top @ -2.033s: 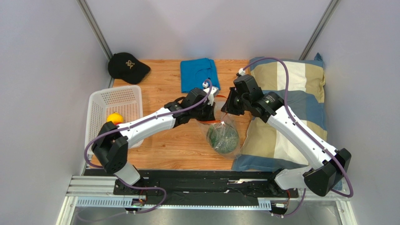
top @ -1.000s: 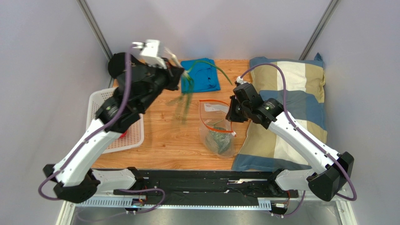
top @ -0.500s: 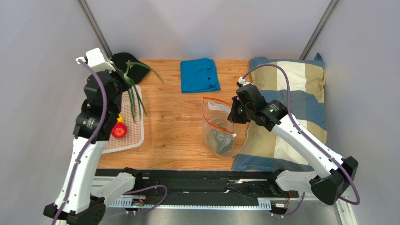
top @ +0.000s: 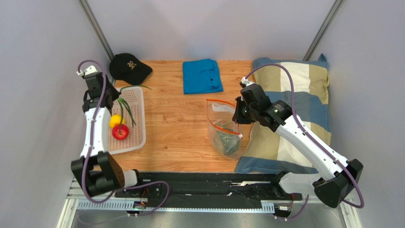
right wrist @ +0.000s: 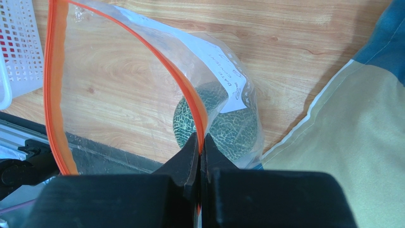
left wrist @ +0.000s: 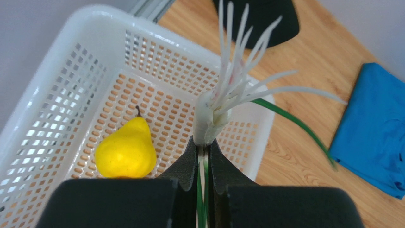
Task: Open the zip-top bag and remove the fake food
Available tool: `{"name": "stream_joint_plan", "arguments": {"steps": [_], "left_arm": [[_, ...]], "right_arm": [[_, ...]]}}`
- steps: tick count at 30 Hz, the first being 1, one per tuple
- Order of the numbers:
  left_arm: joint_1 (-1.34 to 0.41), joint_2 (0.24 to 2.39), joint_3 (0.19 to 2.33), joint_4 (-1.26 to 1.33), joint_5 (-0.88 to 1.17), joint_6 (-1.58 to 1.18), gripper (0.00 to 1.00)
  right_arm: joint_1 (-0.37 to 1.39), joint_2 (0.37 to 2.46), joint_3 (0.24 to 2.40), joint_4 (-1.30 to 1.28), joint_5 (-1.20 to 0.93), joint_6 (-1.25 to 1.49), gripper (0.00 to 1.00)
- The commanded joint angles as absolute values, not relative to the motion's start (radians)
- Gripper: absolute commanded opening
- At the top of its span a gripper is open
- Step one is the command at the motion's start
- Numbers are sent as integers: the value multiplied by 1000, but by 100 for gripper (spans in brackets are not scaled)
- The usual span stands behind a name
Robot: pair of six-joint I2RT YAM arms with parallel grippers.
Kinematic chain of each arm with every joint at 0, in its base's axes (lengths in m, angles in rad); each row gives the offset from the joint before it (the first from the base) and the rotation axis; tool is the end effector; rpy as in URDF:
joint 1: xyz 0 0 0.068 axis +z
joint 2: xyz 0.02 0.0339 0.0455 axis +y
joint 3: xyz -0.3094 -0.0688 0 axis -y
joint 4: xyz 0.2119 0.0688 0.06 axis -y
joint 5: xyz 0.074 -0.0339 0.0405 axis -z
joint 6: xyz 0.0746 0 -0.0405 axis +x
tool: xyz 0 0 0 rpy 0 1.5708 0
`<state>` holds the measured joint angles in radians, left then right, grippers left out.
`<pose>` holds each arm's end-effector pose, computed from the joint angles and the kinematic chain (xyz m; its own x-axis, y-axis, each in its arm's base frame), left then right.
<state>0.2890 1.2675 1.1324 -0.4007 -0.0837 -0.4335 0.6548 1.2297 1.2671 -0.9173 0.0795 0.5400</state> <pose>0.2601 0.0838 0.3640 -0.2959 -0.5247 -0.7983 -0.5258 0.7871 -0.3225 0.1785 0.1296 0.3586 -0.8158 0.0198 -0.5780 -0.1720 0.9459 0.2751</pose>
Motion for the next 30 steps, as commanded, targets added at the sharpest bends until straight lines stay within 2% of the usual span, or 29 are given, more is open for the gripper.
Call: {"name": "stream_joint_plan", "arguments": {"steps": [1,7,8,9,10,11,16,19,23,27,30], "left_arm": [[351,1452,1181,-388,115,-463,0],[353,1568,1201,-501,-35,-508,0],[353,1574,1210,-540,-58,-514,15],[353,1583,1216,-557,-75,-518,36],[354,1582,1219,-566,-84,-517,64],[353,1578,1226,-589,-86,-512,81],[338,1474,1210,-627,-83,-520,85],[287,1376,1200,-650,-54,-525,83],[55,1253,1198,-663,23,-586,74],[-202,1168,1238,-646,63,-630,70],[-343,1169,1258,-511,231,-644,64]], "right_arm": [[632,1244,1322,-890,95,508,0],[620,1264,1341,-887,91,505,0],[621,1264,1341,-887,92,502,0],[621,1264,1338,-885,92,503,0],[620,1261,1335,-884,92,503,0],[620,1261,1333,-882,91,506,0],[618,1262,1335,-882,66,517,0],[620,1270,1345,-893,67,523,0],[618,1275,1358,-897,61,523,0],[620,1279,1374,-884,37,509,0],[621,1279,1374,-833,-38,477,0]]}}
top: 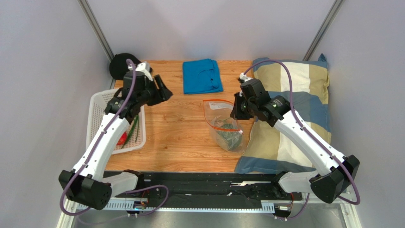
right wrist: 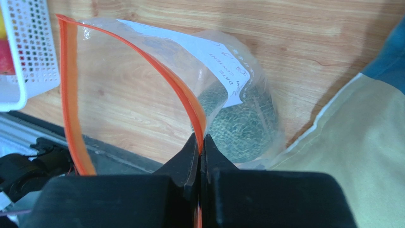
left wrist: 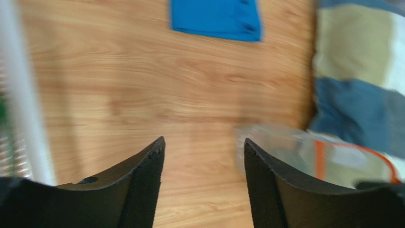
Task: Open the zip-top bag and remove the fake food
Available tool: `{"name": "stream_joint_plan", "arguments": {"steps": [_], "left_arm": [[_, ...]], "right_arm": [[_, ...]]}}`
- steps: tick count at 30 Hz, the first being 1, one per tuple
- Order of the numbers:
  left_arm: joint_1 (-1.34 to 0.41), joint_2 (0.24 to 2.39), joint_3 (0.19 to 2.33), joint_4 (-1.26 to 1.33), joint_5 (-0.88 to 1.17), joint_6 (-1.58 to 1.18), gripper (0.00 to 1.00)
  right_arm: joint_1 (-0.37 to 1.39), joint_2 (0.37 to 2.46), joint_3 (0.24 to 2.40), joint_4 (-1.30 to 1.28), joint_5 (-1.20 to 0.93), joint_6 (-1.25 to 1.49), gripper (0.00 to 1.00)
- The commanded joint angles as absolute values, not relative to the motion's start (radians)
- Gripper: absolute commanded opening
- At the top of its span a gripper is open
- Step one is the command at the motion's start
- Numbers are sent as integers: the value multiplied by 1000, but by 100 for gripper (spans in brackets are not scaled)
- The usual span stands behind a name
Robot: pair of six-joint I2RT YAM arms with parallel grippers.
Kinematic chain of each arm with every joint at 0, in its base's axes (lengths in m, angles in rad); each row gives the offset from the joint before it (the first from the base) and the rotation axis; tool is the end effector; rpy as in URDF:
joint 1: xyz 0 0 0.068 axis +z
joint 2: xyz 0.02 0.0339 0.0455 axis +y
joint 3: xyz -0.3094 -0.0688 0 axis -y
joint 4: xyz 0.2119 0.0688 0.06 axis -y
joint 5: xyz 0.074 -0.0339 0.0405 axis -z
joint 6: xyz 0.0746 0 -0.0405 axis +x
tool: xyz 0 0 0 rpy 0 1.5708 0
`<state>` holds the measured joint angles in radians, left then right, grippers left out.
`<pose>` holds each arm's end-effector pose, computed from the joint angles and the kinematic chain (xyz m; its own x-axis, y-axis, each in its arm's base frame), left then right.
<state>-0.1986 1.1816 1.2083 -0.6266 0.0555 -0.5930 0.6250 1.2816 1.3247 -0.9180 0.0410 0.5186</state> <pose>0.2299 -0.0505 0.3816 -0.5941 -0.4496 -0.6670 -0.1087 0.8665 -0.4872 0.1933 0.1357 0.3651 -0.8198 0.0192 -0.5724 -0.1807 0.9397 0.2904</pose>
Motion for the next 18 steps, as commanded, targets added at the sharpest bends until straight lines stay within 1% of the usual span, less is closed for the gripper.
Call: {"name": "stream_joint_plan", "arguments": {"steps": [1,3,4,5,7,9,10,14,15,18], "left_arm": [[-383,1175,1267,-436,323,-643,63],[-449,1202,1304,-396,371,-652,59],[-510,1213,1316,-370,402,-666,55],[-537,1226,1336,-364,408,-670,50],[-618,1261,1354,-357,417,-645,47],[-659,1307,1393,-386,401,-621,36],[-692,1321,1402,-408,402,-615,33],[-744,1354,1388,-416,384,-612,29],[-749,1359,1382,-417,370,-617,29],[-755,1381,1348,-437,324,-646,28]], "right_arm": [[621,1281,1374,-822,-47,474,0],[621,1287,1381,-787,-66,460,0],[621,1292,1382,-776,-71,459,0],[621,1295,1382,-753,-69,459,0],[621,1307,1379,-732,-58,475,0],[620,1318,1387,-732,-23,511,0],[623,1327,1388,-735,-11,524,0],[621,1321,1368,-706,-2,592,0],[623,1318,1359,-700,29,603,0],[630,1301,1318,-663,22,641,0]]}}
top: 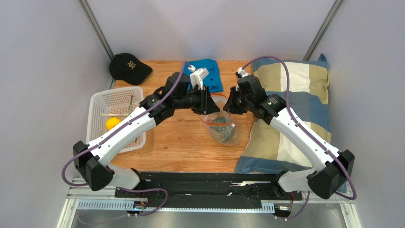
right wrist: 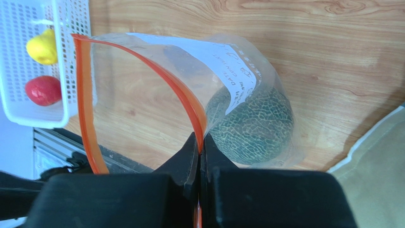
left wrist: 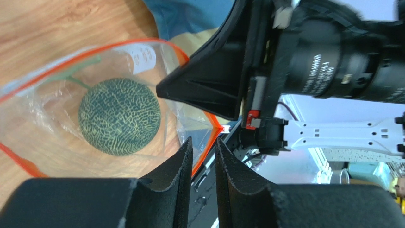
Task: Open the zip-top bag and remove the fake food
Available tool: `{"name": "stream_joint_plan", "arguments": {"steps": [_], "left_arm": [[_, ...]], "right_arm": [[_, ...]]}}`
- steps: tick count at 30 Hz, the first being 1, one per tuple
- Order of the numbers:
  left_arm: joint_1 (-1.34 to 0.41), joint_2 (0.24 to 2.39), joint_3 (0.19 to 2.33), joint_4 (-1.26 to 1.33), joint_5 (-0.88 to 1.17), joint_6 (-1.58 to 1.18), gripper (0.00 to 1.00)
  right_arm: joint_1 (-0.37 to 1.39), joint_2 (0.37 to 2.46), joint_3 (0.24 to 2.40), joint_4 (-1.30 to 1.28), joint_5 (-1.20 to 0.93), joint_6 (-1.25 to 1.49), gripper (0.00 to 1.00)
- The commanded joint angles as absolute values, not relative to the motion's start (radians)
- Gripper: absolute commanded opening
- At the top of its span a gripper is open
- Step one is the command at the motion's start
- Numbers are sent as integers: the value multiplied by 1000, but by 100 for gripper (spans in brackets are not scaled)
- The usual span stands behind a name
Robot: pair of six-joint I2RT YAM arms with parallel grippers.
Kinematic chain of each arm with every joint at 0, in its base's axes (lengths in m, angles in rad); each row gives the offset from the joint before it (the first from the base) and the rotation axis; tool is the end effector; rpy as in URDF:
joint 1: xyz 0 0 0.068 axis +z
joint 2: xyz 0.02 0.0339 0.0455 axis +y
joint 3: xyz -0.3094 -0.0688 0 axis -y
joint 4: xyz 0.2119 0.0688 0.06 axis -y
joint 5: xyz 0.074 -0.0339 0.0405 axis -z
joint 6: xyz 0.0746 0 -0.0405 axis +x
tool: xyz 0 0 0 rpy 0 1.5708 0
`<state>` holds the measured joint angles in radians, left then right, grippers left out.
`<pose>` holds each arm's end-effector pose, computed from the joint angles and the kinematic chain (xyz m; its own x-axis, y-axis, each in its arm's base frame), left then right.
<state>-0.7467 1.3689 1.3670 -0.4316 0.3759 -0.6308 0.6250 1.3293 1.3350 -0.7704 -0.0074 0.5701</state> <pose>0.2017 -0.2239 0.4160 -0.7658 -0.0388 -0.6419 0.5258 0.5368 -0.6598 0.2144 0.1554 0.3723 -0.7908 0.0950 -0.6047 -0.1932 0.8987 0.3938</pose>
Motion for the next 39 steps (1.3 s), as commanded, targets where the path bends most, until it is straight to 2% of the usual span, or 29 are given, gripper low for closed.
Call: {"name": "stream_joint_plan", "arguments": {"steps": [1,9,19,27,33,36,39], "left_arm": [[-755,1390,1332,-436,318,-649,27],[-767,1476,1335,-384,230,-655,27],[-772,1555,1358,-451,126,-687,26],[-775,1609,1201,-276,166,-726,34],[-776,1660,1141,-244,175,-687,34],[-776,1658,1115,-239,164,-675,40],[-776,1672,1104,-239,169,-657,44]], "right_arm": [[634,1296,1307,-654,20,650,0],[681,1304,1267,-629,20,733,0],[735,1310,1302,-597,-32,831,0],[768,1321,1302,-560,-55,842,0],[770,1309,1250,-568,-115,802,0],[770,1304,1258,-575,-123,767,5],[770,1315,1269,-578,-127,750,0]]}}
